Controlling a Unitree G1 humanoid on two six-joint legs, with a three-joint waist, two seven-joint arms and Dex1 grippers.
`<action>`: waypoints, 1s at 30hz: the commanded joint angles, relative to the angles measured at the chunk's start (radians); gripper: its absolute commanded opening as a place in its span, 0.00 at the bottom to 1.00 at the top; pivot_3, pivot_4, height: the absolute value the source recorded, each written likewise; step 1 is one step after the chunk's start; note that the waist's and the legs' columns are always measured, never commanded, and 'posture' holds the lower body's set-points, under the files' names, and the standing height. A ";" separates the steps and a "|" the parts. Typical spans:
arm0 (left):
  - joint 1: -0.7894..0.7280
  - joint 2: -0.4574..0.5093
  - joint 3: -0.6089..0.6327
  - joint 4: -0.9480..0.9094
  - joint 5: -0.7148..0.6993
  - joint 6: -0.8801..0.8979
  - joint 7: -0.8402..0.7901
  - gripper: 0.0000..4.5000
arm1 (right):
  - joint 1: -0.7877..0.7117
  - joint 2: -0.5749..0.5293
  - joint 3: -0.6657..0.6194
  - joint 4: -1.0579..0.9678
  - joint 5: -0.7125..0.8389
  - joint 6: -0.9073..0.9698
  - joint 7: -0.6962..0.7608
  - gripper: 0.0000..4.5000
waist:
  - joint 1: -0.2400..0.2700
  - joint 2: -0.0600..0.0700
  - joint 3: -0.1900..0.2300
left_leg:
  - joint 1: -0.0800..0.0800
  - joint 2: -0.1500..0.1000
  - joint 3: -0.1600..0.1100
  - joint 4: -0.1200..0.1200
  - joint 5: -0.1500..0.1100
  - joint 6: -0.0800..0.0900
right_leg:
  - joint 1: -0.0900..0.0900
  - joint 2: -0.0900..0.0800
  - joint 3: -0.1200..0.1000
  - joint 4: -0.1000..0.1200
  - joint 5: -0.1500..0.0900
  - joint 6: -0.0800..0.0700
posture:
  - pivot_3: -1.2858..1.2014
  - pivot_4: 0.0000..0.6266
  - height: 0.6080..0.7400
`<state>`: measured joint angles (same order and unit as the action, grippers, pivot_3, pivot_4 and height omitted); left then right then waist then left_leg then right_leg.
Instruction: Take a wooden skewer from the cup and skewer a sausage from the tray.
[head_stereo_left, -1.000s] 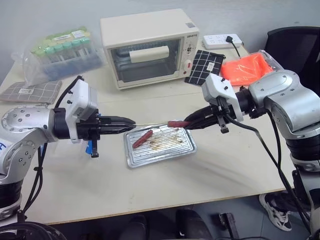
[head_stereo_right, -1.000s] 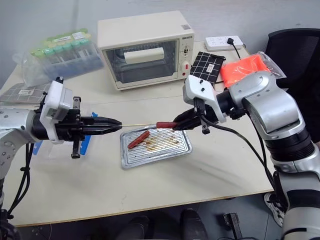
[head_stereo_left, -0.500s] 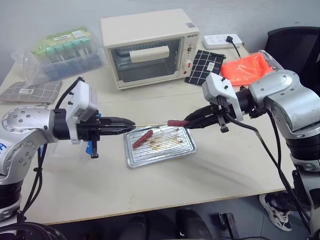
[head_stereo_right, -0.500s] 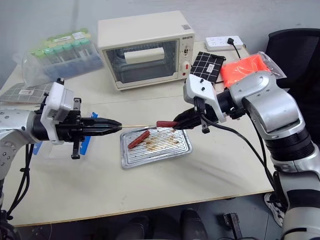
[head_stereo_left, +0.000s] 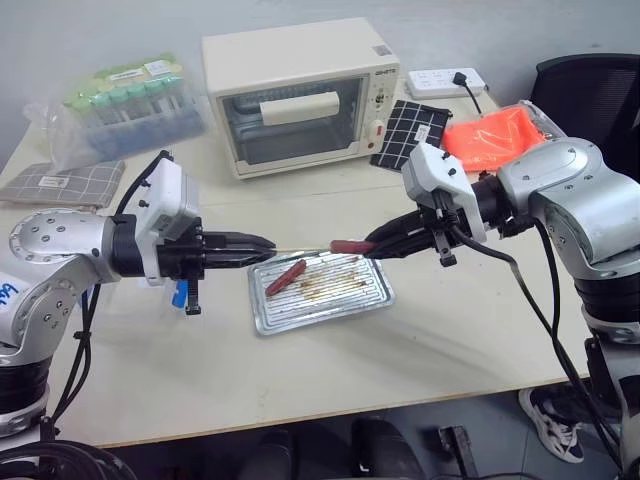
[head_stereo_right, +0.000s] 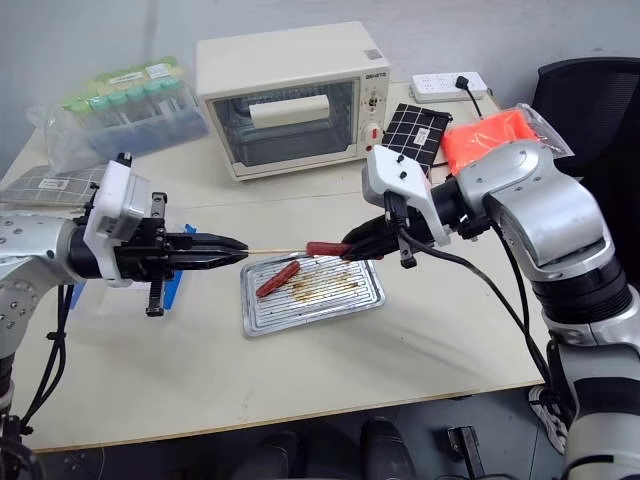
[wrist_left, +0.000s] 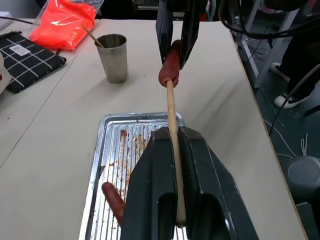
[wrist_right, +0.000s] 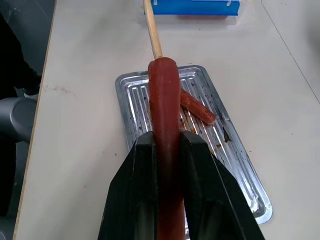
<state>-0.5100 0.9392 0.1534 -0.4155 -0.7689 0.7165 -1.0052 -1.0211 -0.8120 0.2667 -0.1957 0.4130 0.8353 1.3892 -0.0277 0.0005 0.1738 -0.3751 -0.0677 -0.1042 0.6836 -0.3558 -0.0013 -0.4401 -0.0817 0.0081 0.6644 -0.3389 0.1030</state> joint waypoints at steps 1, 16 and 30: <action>-0.030 -0.003 -0.021 -0.004 0.009 -0.015 -0.018 0.00 | -0.039 0.014 -0.035 -0.060 0.049 -0.024 0.019 0.13 | 0.000 0.000 0.000 | 0.000 0.000 0.000 0.000 0.000 0.000 | 0.000 0.000 0.000 0.000 0.000 0.000 | 0.52 0.24 1.00; -0.063 -0.035 -0.067 0.036 0.069 -0.051 -0.048 0.00 | -0.058 0.013 -0.038 -0.083 0.082 -0.014 0.055 0.23 | -0.001 0.000 0.000 | 0.000 0.000 0.000 0.000 0.000 0.000 | 0.000 0.000 0.000 0.004 0.000 0.000 | 0.52 0.24 1.00; 0.442 -0.123 0.522 -0.281 0.013 0.118 0.323 0.00 | -0.098 0.037 -0.081 0.048 0.067 -0.090 0.001 0.47 | 0.001 0.000 0.000 | 0.000 0.000 0.000 0.000 -0.001 0.000 | -0.004 -0.001 0.000 0.000 0.000 -0.001 | 0.52 0.24 1.00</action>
<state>-0.1229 0.8536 0.5368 -0.6283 -0.7380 0.7976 -0.7786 -1.0968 -0.7814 0.2299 -0.1473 0.4554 0.7482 1.4034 -0.0264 0.0002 0.1736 -0.3750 -0.0682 -0.1039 0.6829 -0.3565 -0.0007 -0.4438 -0.0824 0.0081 0.6643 -0.3384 0.1021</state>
